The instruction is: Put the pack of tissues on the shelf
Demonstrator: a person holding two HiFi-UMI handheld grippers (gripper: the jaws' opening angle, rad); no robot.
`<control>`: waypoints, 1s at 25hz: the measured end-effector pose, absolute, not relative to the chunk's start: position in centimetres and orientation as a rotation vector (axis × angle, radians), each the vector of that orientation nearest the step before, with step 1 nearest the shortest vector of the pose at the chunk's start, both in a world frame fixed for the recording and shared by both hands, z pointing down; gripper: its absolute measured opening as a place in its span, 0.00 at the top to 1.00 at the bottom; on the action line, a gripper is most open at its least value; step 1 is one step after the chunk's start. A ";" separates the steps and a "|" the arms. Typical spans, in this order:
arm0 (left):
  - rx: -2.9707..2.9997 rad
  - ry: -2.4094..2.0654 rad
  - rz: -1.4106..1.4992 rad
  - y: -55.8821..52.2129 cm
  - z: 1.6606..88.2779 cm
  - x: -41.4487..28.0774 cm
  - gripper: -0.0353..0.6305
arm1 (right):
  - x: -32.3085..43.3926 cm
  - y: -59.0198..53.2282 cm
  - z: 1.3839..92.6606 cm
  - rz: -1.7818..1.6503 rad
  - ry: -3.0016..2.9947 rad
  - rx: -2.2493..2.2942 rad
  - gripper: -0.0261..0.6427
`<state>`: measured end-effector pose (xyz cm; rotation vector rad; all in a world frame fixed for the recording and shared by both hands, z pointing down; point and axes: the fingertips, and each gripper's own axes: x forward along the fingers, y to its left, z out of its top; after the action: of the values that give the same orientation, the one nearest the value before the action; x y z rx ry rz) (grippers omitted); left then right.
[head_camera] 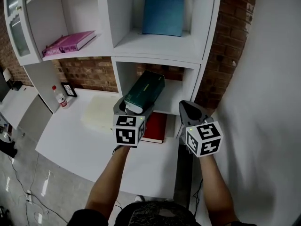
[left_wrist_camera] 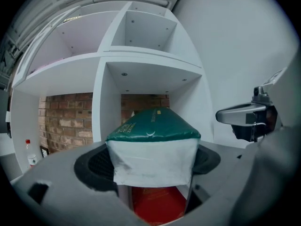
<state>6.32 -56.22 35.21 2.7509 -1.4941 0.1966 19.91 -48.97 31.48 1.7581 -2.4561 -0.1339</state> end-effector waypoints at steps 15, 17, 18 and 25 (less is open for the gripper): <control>2.715 -1.489 0.376 -60.3 37.6 8.2 0.27 | 18.0 -50.7 31.9 -0.137 -2.535 1.667 0.95; 2.714 -1.486 0.396 -60.9 37.8 8.5 0.27 | 18.1 -50.8 32.2 -0.129 -2.533 1.666 0.95; 2.710 -1.486 0.404 -61.2 37.8 8.5 0.27 | 18.1 -50.8 32.3 -0.126 -2.532 1.666 0.95; 2.680 -1.447 0.470 -62.2 39.0 8.9 0.26 | 18.7 -51.1 33.0 -0.102 -2.520 1.677 0.95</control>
<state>8.94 -62.21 38.95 2.6796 -1.4467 0.4700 18.70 -51.12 32.95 1.6770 -2.5204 -0.1024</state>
